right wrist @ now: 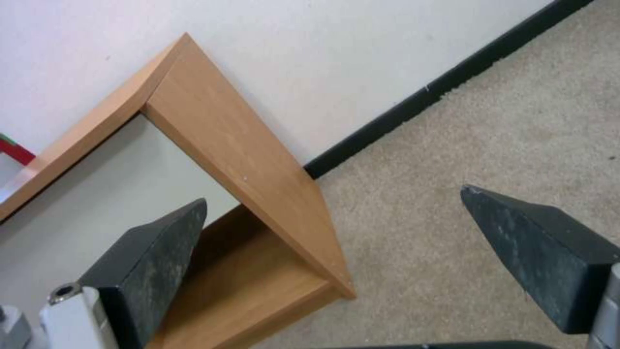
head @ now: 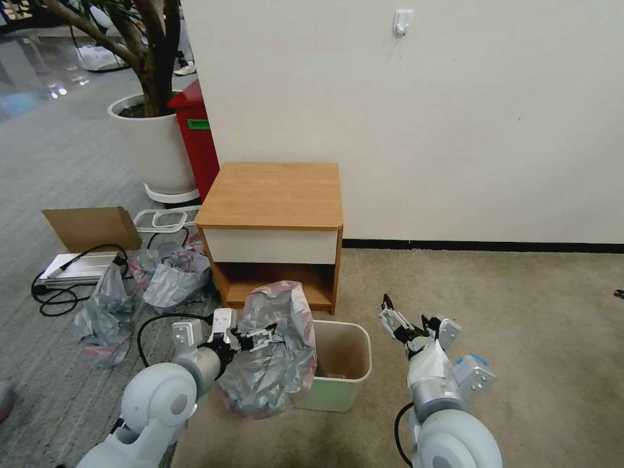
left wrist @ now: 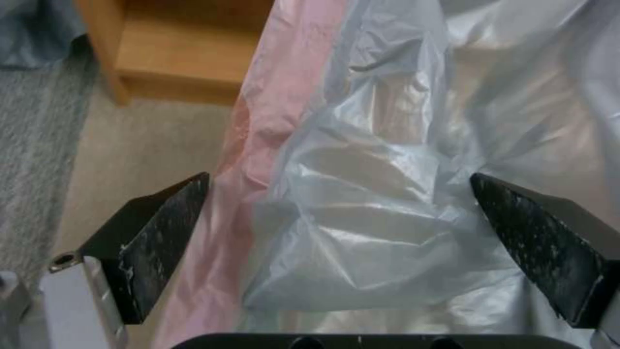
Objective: Pick up the garbage bag from the table and place it over the trash can.
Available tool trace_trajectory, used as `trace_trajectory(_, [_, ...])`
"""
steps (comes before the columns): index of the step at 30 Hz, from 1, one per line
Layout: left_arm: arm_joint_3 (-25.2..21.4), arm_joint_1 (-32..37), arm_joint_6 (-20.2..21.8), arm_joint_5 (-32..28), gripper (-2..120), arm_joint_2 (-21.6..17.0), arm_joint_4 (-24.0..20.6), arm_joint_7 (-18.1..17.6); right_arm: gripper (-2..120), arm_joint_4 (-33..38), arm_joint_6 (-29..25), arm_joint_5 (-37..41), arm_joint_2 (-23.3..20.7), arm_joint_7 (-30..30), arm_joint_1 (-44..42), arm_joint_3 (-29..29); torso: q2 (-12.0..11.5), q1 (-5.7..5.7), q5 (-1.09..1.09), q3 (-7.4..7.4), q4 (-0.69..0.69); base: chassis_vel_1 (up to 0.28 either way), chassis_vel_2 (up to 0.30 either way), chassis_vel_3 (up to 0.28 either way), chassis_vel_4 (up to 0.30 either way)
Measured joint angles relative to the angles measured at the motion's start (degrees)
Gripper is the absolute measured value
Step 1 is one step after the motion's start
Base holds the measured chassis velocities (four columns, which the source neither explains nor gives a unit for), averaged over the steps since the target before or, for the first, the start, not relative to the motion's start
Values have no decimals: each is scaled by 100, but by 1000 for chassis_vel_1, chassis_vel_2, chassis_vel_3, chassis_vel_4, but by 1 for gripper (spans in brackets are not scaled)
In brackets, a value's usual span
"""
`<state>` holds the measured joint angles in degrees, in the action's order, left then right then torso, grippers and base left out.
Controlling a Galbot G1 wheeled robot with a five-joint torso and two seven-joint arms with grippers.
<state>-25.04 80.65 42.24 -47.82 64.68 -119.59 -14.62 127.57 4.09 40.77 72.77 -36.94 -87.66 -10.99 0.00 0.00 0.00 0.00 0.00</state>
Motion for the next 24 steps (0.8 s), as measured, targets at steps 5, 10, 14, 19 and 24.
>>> trace_trajectory(5, [28,-69,-3,-6,100,14,162,84,100,-45,-17,-29,25,20,11,47,0,0,0,0,1,0,0,0,0])
trace_trajectory(10, [119,-272,-5,-88,96,23,368,136,100,-34,-22,-39,-9,23,5,62,0,0,0,0,0,0,0,0,0])
trace_trajectory(14, [199,-365,-8,-115,84,5,544,264,100,10,-32,-57,-34,25,-28,61,0,0,0,0,0,0,0,0,0])
trace_trajectory(19, [319,-440,-9,-115,67,20,741,381,100,45,-57,-107,-30,35,-68,73,0,0,0,0,0,0,0,0,0])
trace_trajectory(24, [432,-490,-10,6,50,65,856,562,100,56,-93,-169,-22,55,-104,99,0,0,0,0,0,0,0,0,0])
